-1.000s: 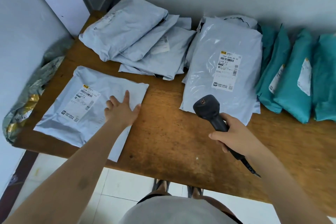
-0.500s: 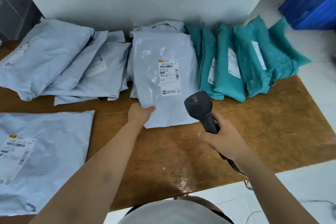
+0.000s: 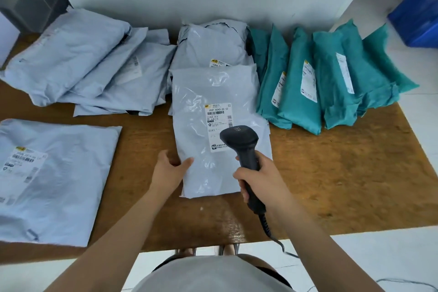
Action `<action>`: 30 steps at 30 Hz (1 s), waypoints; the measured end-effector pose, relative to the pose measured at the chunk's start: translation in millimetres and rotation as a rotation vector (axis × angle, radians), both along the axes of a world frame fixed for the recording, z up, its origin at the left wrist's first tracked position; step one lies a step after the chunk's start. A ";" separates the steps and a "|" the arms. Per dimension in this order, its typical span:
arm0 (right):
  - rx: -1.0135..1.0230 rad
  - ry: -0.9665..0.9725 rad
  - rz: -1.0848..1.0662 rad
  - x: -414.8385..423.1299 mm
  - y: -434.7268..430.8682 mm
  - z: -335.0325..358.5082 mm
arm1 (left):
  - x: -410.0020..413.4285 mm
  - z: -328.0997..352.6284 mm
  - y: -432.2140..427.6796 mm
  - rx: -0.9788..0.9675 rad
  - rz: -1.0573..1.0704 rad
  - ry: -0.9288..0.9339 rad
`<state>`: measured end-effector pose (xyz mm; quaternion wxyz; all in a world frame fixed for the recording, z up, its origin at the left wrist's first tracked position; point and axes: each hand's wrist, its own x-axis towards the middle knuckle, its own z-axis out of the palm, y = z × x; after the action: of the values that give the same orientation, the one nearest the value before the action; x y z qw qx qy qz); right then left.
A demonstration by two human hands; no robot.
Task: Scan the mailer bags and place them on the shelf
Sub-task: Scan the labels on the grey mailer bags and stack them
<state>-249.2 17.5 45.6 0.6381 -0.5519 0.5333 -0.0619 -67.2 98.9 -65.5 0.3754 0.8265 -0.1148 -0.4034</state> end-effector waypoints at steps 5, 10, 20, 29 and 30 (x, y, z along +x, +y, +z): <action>-0.041 -0.033 0.020 7.7 4.2 1.3 | 3.0 -4.9 -7.3 -0.045 0.037 0.043; -0.040 -0.071 -0.019 5.1 4.6 -5.0 | 0.0 0.0 -4.9 -0.047 0.085 -0.013; -0.473 0.332 0.169 -15.5 -17.3 -91.0 | 89.6 -7.6 102.1 0.715 -0.052 -0.578; -0.610 0.708 0.214 -2.3 -9.5 -102.6 | 95.6 72.4 100.2 0.121 -0.006 -0.747; -0.652 0.696 0.165 2.8 -4.8 -94.2 | 87.0 87.5 94.3 0.038 -0.017 -0.731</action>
<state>-246.4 12.7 -48.6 0.2184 -0.7515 0.6224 0.0135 19.8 193.2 22.0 0.2909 0.9219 -0.2408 -0.0863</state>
